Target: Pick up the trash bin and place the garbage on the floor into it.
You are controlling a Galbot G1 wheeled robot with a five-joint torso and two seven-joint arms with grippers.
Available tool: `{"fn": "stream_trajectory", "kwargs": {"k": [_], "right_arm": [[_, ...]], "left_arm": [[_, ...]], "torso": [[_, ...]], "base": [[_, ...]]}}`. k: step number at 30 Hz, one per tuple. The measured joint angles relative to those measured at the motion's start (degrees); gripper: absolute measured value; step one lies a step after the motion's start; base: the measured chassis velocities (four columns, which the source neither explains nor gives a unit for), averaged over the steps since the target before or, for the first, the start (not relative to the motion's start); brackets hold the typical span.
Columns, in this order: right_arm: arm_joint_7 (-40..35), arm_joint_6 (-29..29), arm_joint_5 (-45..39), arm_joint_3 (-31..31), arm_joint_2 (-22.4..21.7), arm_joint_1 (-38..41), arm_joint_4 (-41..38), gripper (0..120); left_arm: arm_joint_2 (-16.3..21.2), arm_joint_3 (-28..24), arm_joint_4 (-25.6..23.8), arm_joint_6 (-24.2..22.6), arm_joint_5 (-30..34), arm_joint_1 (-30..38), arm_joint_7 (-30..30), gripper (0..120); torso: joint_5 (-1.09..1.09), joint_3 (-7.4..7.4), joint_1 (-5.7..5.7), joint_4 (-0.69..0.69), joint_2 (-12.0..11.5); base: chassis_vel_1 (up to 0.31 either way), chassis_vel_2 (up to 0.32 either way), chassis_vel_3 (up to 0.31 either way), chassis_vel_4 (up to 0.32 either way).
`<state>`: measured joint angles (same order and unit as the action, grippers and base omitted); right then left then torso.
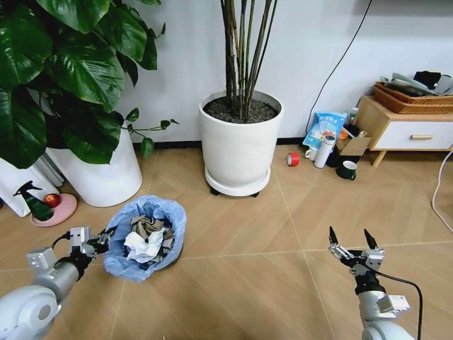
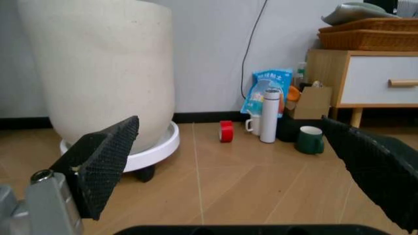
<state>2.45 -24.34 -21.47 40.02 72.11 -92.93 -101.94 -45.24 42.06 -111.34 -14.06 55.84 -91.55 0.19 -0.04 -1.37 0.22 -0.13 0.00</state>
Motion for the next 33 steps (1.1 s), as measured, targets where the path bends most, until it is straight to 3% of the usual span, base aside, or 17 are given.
{"fn": "stream_trajectory", "kwargs": {"k": [13,33], "right_arm": [[0.8,-0.5,0.3,0.2,0.0,-1.0,-0.8,100],[2.0,-1.0,0.5,0.5,0.1,-1.7,-1.3,100]], "left_arm": [[0.1,1.3,-0.6,0.0,0.1,-1.1,0.0,0],[0.4,1.5,-0.7,0.0,0.5,-0.9,0.0,0]], "torso": [[0.0,0.0,0.0,0.01,0.0],[-0.01,0.0,0.0,0.0,0.0]], "base": [[0.093,-0.003,-0.09,0.005],[0.132,-0.09,-0.13,0.091]]}}
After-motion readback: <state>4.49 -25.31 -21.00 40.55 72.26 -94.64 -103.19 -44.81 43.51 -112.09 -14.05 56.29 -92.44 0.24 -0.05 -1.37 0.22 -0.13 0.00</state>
